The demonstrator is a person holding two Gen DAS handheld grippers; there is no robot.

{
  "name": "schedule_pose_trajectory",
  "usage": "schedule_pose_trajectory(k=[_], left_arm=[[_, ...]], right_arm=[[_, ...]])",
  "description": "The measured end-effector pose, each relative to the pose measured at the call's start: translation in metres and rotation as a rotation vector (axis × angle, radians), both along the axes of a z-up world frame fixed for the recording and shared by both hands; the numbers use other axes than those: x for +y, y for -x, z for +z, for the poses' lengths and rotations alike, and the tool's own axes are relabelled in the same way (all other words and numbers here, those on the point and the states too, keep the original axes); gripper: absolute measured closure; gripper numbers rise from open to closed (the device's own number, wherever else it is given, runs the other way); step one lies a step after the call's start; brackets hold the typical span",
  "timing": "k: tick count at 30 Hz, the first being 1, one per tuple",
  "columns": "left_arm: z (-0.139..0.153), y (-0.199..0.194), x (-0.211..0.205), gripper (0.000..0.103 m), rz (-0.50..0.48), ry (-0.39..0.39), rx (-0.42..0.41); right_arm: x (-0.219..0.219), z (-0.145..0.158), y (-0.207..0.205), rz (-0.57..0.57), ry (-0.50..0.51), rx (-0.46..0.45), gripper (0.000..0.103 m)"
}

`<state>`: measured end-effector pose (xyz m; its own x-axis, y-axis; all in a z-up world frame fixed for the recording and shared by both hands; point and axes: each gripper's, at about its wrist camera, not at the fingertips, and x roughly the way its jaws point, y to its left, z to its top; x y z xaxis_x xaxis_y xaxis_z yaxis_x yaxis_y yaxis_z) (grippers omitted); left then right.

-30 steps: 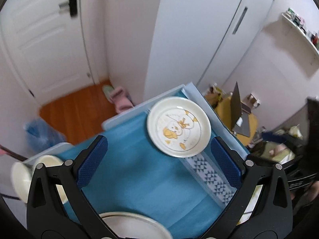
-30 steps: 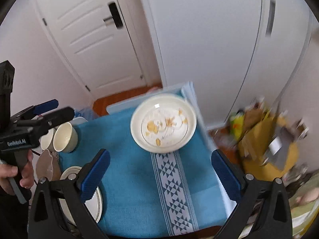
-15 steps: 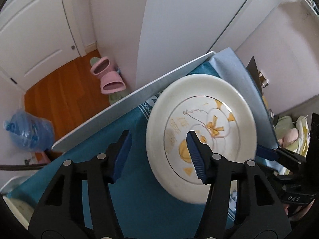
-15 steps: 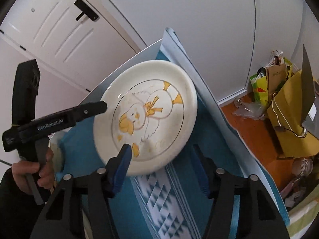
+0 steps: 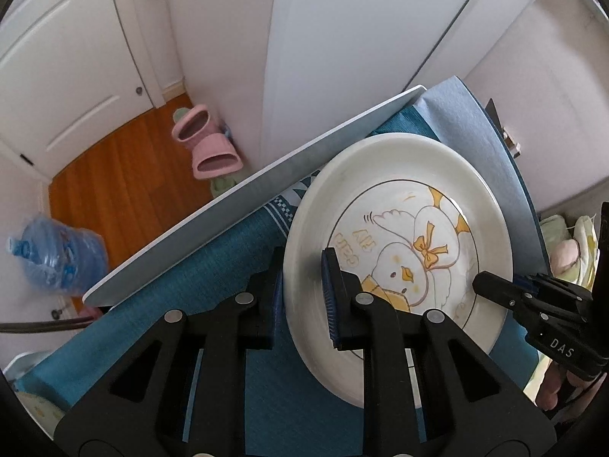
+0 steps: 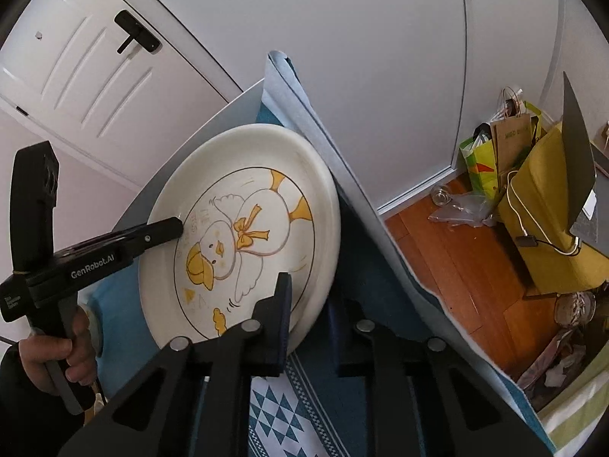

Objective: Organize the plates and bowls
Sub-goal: 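Grasp the rim of the small duck-print plate with both grippers, then carry the small duck plate and lower it onto the white plate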

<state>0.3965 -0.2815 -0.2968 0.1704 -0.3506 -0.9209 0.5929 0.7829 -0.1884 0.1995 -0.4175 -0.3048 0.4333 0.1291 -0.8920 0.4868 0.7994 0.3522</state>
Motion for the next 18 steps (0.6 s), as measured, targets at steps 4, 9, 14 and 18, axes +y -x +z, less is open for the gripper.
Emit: schedule_pose_trajectory(k=[4, 9, 14, 18], left_arm=[[0.011, 0.007, 0.002, 0.087, 0.008, 0.009, -0.022], [0.037, 0.017, 0.007, 0.087, 0.037, 0.025, -0.057], [0.077, 0.038, 0.026, 0.087, 0.112, 0.043, -0.09], [0.108, 0.065, 0.046, 0.087, 0.194, 0.036, -0.122]], right_arm=[[-0.001, 0.006, 0.003, 0.01, 0.013, -0.021, 0.087], [0.0, 0.029, 0.005, 0.046, 0.047, -0.06, 0.087], [0.001, 0.061, 0.007, 0.117, 0.047, -0.096, 0.087], [0.01, 0.089, 0.01, 0.206, 0.049, -0.124, 0.087]])
